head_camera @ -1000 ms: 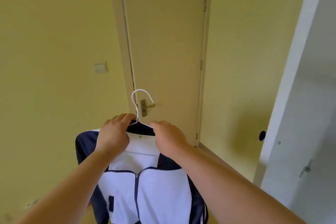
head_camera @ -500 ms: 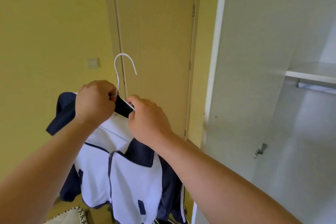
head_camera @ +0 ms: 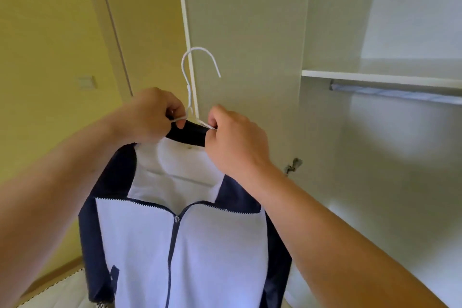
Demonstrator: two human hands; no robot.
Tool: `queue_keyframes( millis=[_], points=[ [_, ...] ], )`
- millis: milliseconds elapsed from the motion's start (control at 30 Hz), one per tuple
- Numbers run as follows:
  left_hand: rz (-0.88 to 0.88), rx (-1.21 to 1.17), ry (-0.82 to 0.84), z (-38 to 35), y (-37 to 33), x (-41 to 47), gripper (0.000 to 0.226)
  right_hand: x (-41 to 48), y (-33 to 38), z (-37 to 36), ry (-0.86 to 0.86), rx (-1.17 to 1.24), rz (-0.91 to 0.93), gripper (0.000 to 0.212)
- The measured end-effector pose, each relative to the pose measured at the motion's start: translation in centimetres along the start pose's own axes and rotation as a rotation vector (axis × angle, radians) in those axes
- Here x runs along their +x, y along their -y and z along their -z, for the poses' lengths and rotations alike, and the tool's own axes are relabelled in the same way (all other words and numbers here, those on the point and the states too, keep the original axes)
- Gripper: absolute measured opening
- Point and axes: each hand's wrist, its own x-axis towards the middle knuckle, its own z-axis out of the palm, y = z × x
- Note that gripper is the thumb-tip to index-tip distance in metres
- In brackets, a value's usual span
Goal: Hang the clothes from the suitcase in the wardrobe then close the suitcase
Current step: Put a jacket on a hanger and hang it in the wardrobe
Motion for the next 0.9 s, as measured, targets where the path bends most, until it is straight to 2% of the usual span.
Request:
queue_keyframes(
  millis=[100,200,267,333,400,500,633,767,900],
  points=[
    [-0.006,-0.009,0.302,-4.3,-3.8,1.0,0.042,-2.8,-5.4,0.6,-0.006,-0.078,-0.114,0.012],
    [-0.020,-0.157,0.543,-9.5,-8.3,2.1,0.024,-6.1,-10.8,1.4,-0.065,-0.134,-0.261,0.013],
    [-0.033,-0.260,0.615,-12.5,-11.4,2.6,0.026,-7.8,-14.1,2.3,-0.133,-0.148,-0.331,0.012],
    [-0.047,-0.361,0.672,-15.4,-14.8,3.2,0.020,-9.3,-17.0,4.3,-0.130,-0.200,-0.452,0.013],
    [-0.102,-0.403,0.760,-18.2,-19.3,3.6,0.011,-11.3,-19.8,7.1,-0.115,-0.245,-0.616,0.026],
    [-0.177,-0.351,0.898,-22.3,-25.3,4.0,0.026,-14.2,-22.2,10.6,-0.163,-0.298,-0.770,0.045],
    [-0.203,-0.333,0.928,-27.0,-34.1,4.0,0.035,-18.3,-24.7,15.4,-0.247,-0.350,-0.906,0.035],
    [-0.132,-0.556,0.883,-29.8,-41.2,5.2,0.038,-21.4,-26.3,18.8,-0.194,-0.303,-1.033,0.019],
    [-0.158,-0.761,0.861,-31.2,-48.5,6.7,0.030,-23.5,-28.3,21.1,-0.107,-0.287,-1.117,0.030]
  ],
)
